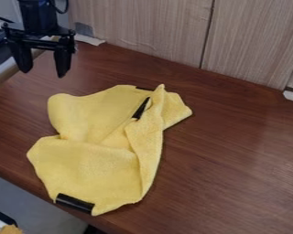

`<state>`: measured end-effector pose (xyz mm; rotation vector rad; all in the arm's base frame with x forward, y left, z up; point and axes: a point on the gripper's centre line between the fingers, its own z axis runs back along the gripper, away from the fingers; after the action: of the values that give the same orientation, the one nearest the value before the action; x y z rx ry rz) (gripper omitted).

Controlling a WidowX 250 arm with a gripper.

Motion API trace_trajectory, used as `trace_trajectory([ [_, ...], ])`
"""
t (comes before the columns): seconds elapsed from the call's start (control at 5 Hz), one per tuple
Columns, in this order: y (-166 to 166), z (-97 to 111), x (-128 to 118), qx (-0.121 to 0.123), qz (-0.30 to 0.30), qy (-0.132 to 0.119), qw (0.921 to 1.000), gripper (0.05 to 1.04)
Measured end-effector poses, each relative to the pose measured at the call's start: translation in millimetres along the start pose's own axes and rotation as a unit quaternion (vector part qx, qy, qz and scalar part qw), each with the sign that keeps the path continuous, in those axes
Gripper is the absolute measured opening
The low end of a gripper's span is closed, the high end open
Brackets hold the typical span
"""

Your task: Unfold the cloth from middle to right

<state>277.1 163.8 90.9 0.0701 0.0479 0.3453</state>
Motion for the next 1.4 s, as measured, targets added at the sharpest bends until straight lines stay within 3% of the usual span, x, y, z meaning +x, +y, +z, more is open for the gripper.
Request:
trace_trajectory([
  [0.2,-2.9,-10.9,-1.8,-0.003,0.001,0.017,0.9998,1.001],
  [1.0,-94.3,-19.7,-7.4,-0.041,-0.056,0.003,0.9976,1.001],
  [1.2,-115.1,-20.5,-7.0,-0.035,-0.076,-0.01,0.9964,1.001],
  [1.4,-126.7,-40.0,-7.6,-0.021,-0.087,0.01,0.9959,1.001],
])
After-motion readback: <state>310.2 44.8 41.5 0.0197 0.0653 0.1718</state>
